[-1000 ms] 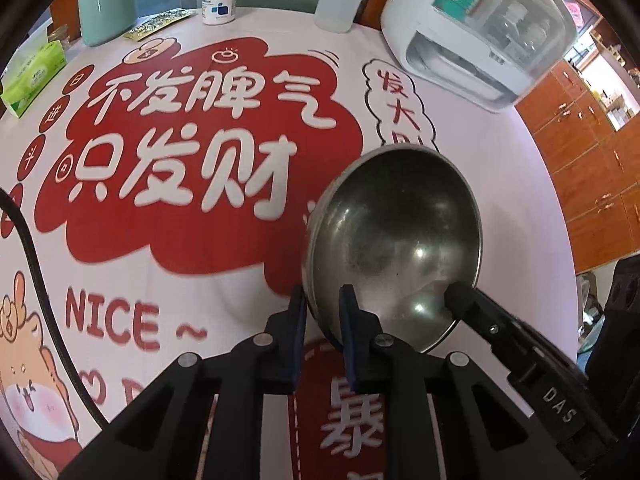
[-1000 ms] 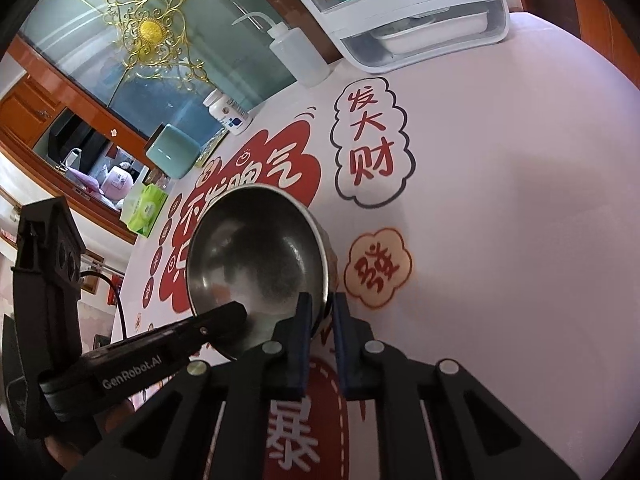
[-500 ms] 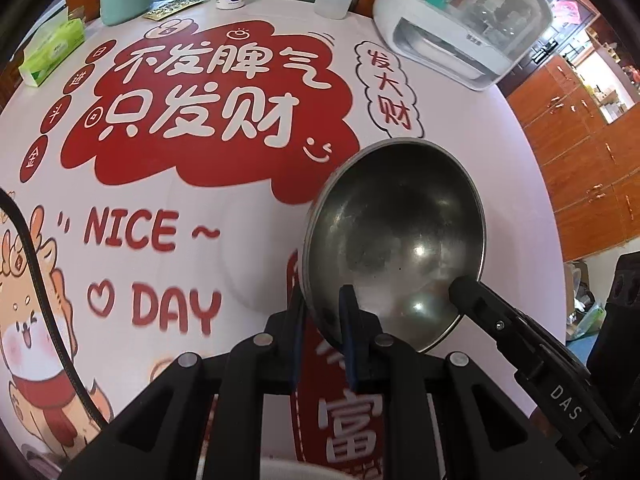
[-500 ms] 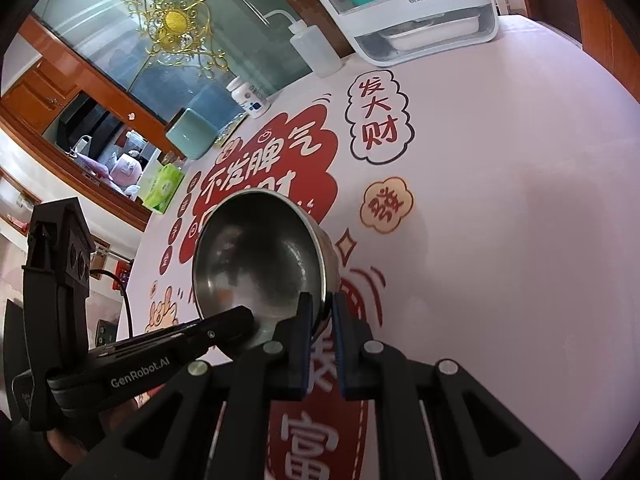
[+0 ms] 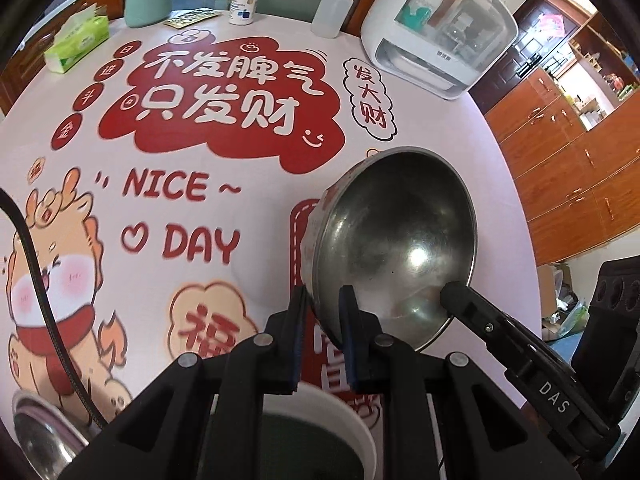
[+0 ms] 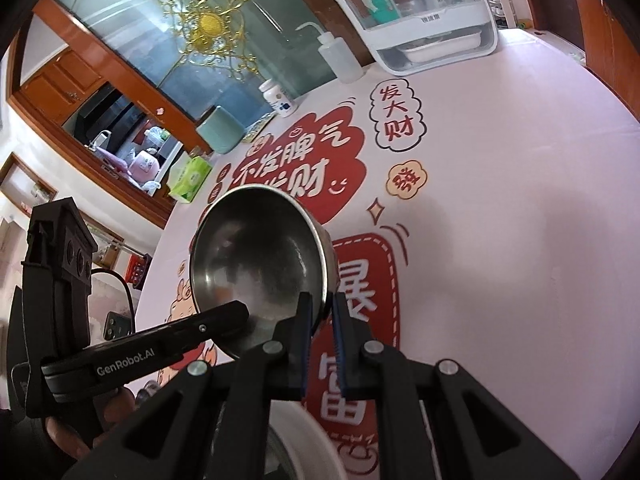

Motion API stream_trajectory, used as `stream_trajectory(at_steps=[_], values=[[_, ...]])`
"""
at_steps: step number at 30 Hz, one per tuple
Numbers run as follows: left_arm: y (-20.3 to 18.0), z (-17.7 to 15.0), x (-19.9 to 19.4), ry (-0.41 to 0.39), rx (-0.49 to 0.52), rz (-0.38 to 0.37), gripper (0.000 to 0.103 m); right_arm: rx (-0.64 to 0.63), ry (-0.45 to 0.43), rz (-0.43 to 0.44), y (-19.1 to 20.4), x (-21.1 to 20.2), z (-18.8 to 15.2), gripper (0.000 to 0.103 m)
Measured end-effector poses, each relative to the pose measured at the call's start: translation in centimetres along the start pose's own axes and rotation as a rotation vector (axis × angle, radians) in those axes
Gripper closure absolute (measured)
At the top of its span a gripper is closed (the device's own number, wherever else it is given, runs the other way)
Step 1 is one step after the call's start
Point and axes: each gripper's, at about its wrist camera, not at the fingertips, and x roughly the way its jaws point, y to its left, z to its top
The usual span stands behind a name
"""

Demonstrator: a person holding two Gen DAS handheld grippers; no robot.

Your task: Organize plates and bowls

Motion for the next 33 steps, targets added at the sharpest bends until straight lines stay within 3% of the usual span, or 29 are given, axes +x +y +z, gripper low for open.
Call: stream_trajectory(at_steps=[17, 33], values=[[2.8, -6.1, -5.4, -0.014, 0.007, 0.002, 0.089, -0.095, 0.016, 0.047, 4.3, -2.4, -5.5, 0.093], [7.5, -10.0, -9.8, 0.012, 0.034, -0.024, 0.087, -0.224, 0.019, 0.02, 11.5, -3.7, -9.7, 0.093]])
